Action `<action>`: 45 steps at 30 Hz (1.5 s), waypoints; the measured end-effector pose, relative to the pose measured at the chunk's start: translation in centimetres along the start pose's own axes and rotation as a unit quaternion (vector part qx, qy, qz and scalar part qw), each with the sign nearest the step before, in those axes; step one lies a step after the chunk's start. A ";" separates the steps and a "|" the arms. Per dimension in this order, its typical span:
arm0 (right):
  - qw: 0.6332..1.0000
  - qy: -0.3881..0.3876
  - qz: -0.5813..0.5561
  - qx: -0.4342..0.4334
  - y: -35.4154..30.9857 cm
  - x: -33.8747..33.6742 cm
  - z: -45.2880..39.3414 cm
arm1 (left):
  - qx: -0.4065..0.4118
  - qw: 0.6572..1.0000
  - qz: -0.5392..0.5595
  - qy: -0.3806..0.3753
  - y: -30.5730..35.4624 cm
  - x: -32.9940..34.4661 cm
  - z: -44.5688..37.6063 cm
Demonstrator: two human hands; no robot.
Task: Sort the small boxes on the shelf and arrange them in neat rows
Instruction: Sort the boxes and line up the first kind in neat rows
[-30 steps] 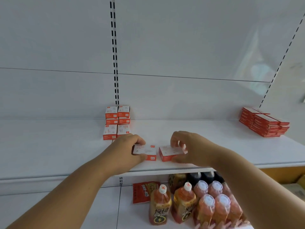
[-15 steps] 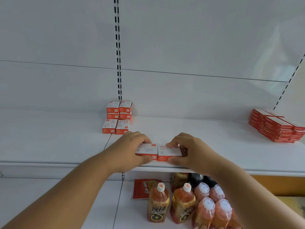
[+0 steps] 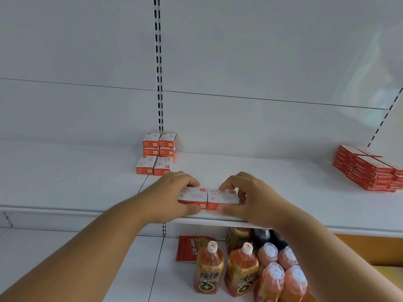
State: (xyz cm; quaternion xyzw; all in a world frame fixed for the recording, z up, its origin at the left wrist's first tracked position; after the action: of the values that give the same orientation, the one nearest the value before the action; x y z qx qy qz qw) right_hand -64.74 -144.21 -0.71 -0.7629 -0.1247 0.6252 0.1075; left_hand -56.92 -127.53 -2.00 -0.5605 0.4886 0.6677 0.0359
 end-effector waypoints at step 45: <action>0.974 0.183 -0.097 0.096 -13.8 2.3 -10.1 | 0.048 0.932 0.299 0.197 -11.6 -12.1 0.8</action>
State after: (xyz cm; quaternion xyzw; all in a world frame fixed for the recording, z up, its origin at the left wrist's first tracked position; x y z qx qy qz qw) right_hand -55.21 -130.49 3.54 -0.8345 -0.1158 0.4711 0.2614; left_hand -46.11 -114.88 0.32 -0.5064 0.6622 0.4996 -0.2357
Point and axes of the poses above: each hand's wrist, its own z-axis away from the middle knuckle, its own x-axis out of the palm, y = z × x, the point moved 7 cm from there along -z, towards the middle knuckle, and after that the axes turned 7 degrees about z, right-handed, at the moved point
